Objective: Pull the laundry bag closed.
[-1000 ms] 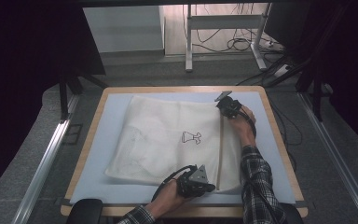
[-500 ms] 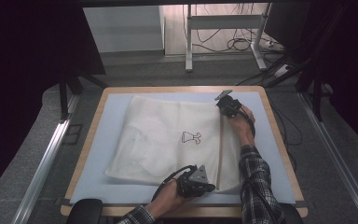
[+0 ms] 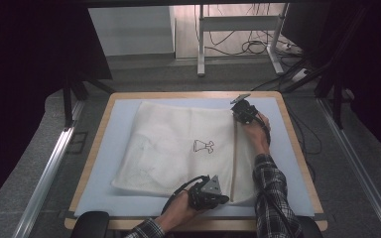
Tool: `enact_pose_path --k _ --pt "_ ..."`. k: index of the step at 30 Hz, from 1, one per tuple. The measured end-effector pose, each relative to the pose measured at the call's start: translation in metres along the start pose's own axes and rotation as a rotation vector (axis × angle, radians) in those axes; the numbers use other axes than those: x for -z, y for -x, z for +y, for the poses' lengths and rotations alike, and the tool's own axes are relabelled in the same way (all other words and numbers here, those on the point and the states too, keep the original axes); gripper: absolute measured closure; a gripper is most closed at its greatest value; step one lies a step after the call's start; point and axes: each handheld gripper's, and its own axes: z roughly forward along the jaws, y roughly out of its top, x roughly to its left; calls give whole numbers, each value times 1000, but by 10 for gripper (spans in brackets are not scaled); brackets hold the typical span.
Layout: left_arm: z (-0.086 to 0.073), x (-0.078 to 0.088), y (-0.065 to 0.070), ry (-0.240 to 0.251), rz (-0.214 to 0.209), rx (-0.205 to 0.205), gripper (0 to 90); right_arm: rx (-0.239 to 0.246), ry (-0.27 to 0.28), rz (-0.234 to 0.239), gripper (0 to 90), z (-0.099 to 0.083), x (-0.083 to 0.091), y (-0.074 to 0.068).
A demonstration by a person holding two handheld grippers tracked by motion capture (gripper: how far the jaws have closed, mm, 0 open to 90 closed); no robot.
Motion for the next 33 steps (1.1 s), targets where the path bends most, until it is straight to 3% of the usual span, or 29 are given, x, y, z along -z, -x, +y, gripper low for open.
enact_pose_path --k 3,14,28,33 --pt "0 0 1 2 6 -2 899 -7 -1 4 839 1 0 -1" --pt "2 4 -3 19 7 36 734 -53 22 29 817 -4 2 -2" --pt "7 10 -4 19 28 41 509 -83 48 54 680 -7 9 -5" --pt "6 8 -5 21 19 84 439 -101 61 85 639 -7 13 -5"
